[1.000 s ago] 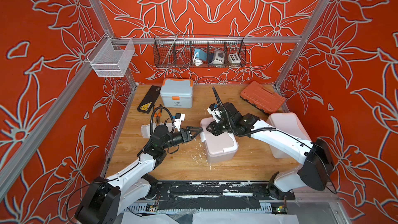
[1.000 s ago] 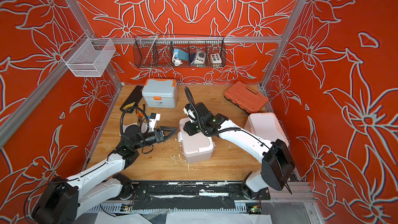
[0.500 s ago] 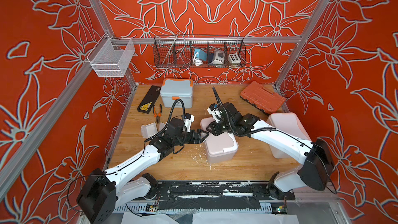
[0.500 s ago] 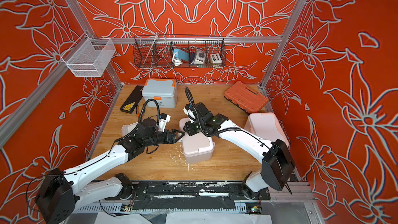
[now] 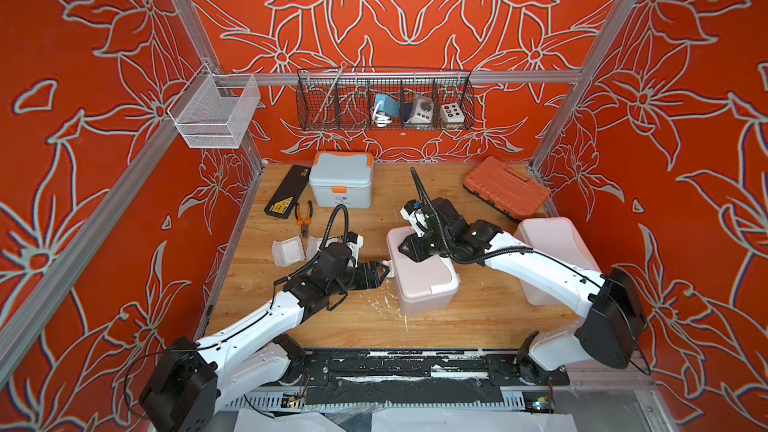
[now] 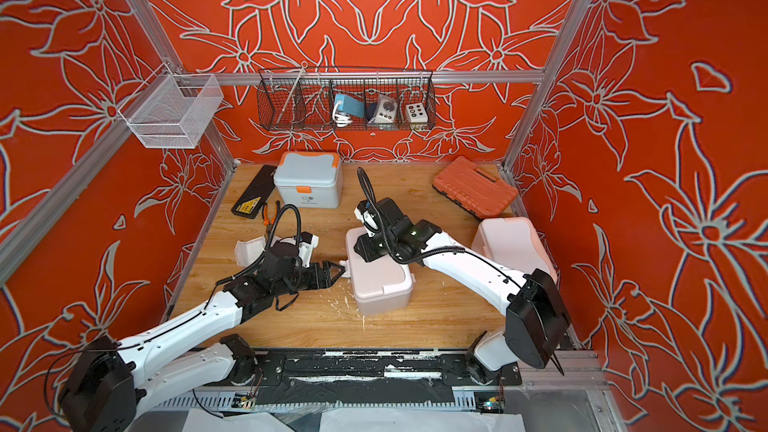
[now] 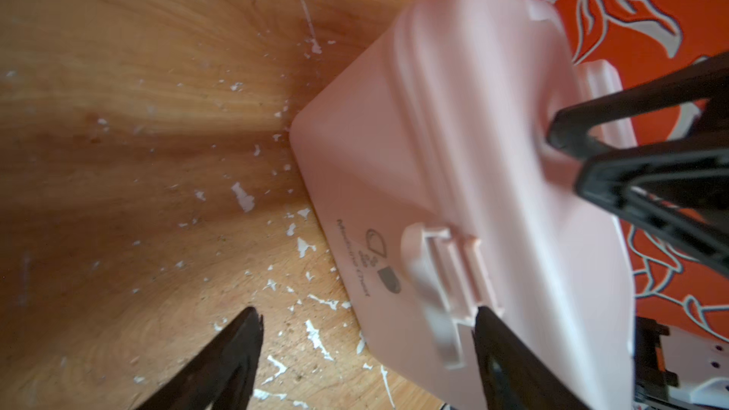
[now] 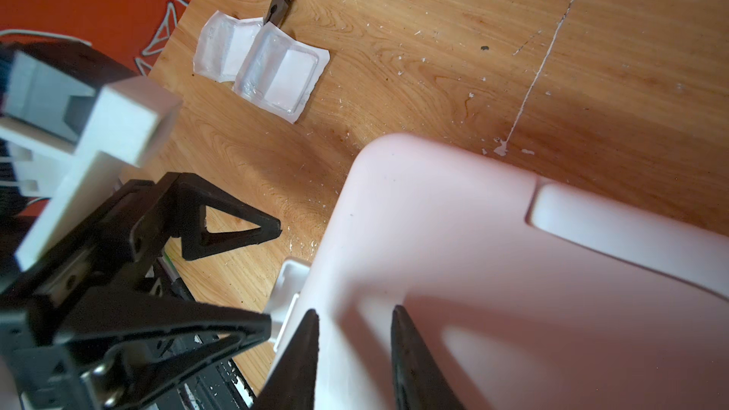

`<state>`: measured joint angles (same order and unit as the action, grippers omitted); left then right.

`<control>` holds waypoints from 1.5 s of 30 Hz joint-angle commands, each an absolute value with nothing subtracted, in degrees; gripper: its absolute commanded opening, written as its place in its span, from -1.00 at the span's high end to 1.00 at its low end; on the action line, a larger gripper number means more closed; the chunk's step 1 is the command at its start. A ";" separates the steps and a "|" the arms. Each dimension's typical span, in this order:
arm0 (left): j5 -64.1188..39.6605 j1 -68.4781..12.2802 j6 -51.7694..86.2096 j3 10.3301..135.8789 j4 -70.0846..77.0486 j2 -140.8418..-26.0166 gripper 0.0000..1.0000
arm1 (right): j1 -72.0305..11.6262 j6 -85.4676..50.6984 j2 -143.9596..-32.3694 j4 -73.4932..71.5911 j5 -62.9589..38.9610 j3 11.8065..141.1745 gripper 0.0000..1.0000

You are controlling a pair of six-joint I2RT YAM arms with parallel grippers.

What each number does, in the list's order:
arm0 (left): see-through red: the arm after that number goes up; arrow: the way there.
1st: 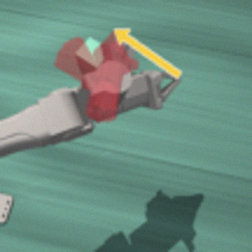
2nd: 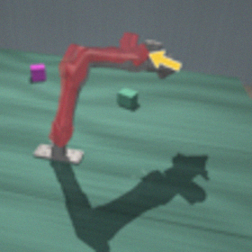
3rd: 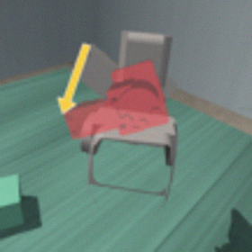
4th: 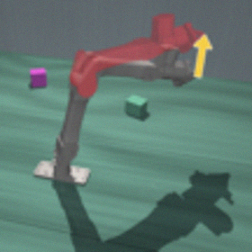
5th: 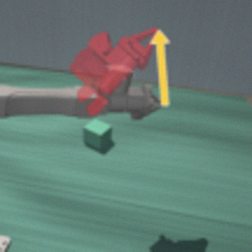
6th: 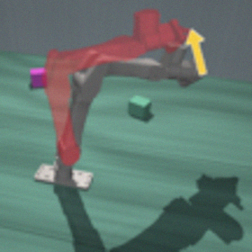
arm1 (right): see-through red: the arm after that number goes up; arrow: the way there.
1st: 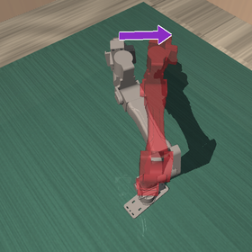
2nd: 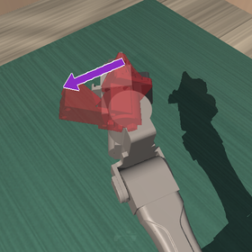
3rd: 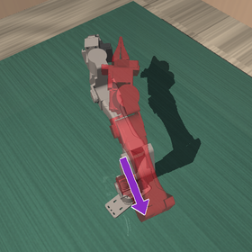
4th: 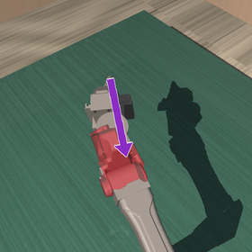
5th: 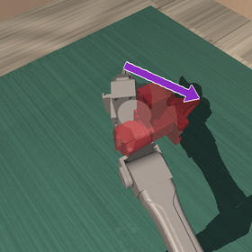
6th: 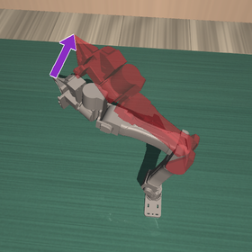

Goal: Open first aid kits and take out gauze
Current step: Open the fastener of the first aid kit, then open the lid of the first aid kit.

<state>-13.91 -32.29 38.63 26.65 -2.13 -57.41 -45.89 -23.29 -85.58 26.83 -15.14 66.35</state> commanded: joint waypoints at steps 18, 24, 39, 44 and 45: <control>-31.70 -29.80 47.73 31.26 4.31 -52.41 -0.65 | -44.51 -24.33 -78.93 48.10 -7.52 66.27 -0.18; -38.35 -29.82 52.47 31.88 9.19 -56.17 -0.69 | -41.37 -25.75 -72.09 47.66 -4.87 62.73 -0.32; -40.89 -29.80 55.11 32.42 16.08 -65.34 -0.69 | -37.18 -25.11 -66.32 41.82 -16.05 51.82 -0.25; -40.95 -29.79 54.67 33.44 16.42 -67.68 -0.69 | -37.18 -24.27 -67.21 40.82 -18.26 51.59 -0.24; -41.02 -29.79 54.67 33.64 16.65 -68.20 -0.68 | -37.18 -24.10 -67.41 40.63 -18.58 51.59 -0.23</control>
<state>-40.12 -29.61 55.05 32.49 14.81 -66.43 -36.86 -25.17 -65.60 38.35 -15.92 53.95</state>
